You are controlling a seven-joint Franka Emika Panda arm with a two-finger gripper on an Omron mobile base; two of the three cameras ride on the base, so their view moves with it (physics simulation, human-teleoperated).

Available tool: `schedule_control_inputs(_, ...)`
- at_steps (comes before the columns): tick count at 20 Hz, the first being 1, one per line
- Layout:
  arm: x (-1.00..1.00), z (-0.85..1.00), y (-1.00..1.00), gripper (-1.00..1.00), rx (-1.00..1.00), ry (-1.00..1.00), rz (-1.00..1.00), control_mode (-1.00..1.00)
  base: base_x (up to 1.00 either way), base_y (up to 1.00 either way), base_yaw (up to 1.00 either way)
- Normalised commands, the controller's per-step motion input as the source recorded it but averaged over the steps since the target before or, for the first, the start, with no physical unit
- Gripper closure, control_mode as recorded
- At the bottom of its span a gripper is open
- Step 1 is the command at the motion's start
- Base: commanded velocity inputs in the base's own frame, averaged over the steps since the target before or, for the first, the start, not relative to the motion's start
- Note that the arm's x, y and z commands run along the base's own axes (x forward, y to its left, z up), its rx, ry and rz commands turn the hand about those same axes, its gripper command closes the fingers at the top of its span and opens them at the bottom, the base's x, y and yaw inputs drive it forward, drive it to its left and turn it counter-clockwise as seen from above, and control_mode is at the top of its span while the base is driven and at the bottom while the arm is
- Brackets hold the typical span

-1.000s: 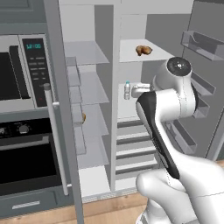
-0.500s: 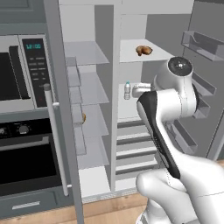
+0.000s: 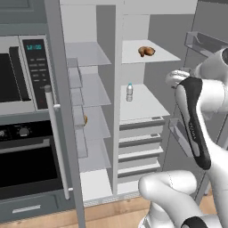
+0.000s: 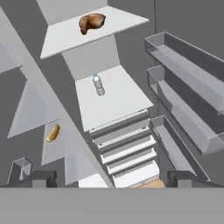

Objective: Pick up the frozen chicken drumstick from the freezer, place it on any shelf in the fridge, and close the fridge and freezer doors when done.

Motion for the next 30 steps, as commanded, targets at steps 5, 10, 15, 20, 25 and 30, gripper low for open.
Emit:
schedule_control_inputs(5, -0.81, 0.15, -0.95, -1.00, 0.24, -0.37, -0.12, -1.00, 0.00, 0.00, 0.00)
schedule_control_inputs(10, -0.65, 0.41, -1.00, -1.00, 0.24, -0.29, -0.20, -1.00, 0.00, 0.00, 0.00)
schedule_control_inputs(15, -0.25, 0.27, -1.00, -1.00, 0.22, -0.07, -0.18, -1.00, 0.00, 0.00, 0.00)
schedule_control_inputs(20, 0.00, 0.00, -0.96, -1.00, 0.21, -0.01, -0.13, -1.00, 0.00, 0.00, 0.00)
schedule_control_inputs(25, 0.13, -0.01, -0.74, -1.00, 0.17, 0.00, -0.02, -1.00, 0.00, 0.00, 0.00)
schedule_control_inputs(30, 0.44, -0.15, -0.50, -1.00, 0.20, 0.00, 0.00, -1.00, 0.00, 0.00, 0.00)
